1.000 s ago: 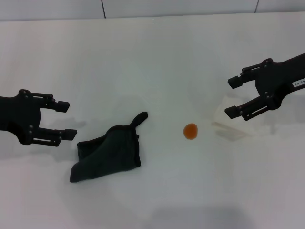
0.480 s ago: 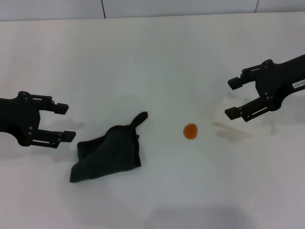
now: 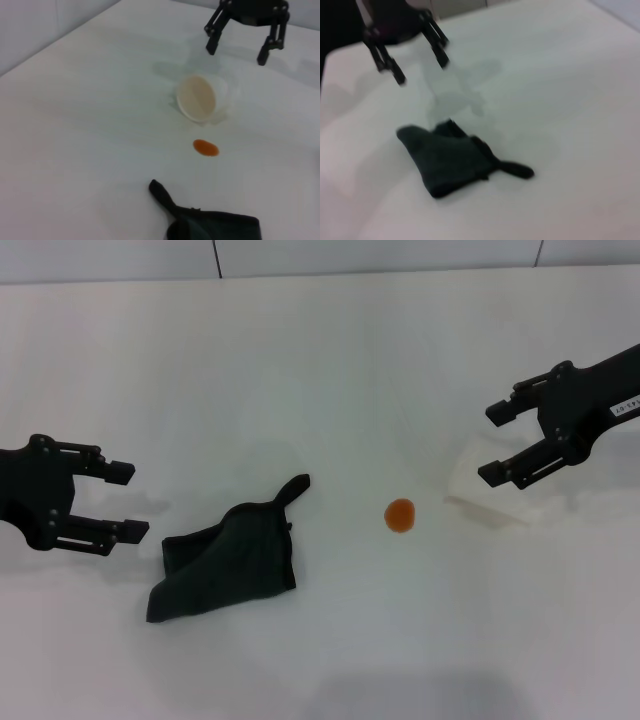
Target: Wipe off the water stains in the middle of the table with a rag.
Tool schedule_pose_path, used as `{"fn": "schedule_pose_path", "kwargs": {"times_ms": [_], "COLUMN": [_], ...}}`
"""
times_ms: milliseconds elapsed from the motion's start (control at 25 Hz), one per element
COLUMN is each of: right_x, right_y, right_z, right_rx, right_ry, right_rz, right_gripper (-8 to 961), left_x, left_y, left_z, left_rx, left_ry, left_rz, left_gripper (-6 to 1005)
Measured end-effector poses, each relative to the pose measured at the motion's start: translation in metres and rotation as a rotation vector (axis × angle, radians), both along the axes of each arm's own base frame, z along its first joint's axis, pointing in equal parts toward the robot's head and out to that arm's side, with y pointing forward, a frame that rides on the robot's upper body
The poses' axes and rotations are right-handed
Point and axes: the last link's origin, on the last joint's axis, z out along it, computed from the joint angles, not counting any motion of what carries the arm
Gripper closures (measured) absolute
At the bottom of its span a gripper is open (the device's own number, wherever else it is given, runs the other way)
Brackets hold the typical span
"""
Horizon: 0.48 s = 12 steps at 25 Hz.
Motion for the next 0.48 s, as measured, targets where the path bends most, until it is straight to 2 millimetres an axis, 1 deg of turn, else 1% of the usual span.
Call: {"fn": "schedule_pose_path", "kwargs": {"times_ms": [280, 480], "right_x": [0.0, 0.0], "right_y": [0.005, 0.011], "right_z": [-0.003, -0.002], "right_rx": [-0.014, -0.007], "right_ry": [-0.106, -0.192], "right_rz": [-0.041, -0.079], "right_gripper": [81, 80], "left_x": [0.01, 0.01], "left_y": [-0.001, -0.001], "left_z": [0.007, 0.009], "left_rx": [-0.01, -0.007], "left_ry": [-0.039, -0.037], "left_rz": [-0.064, -0.078], "left_gripper": [255, 255]}}
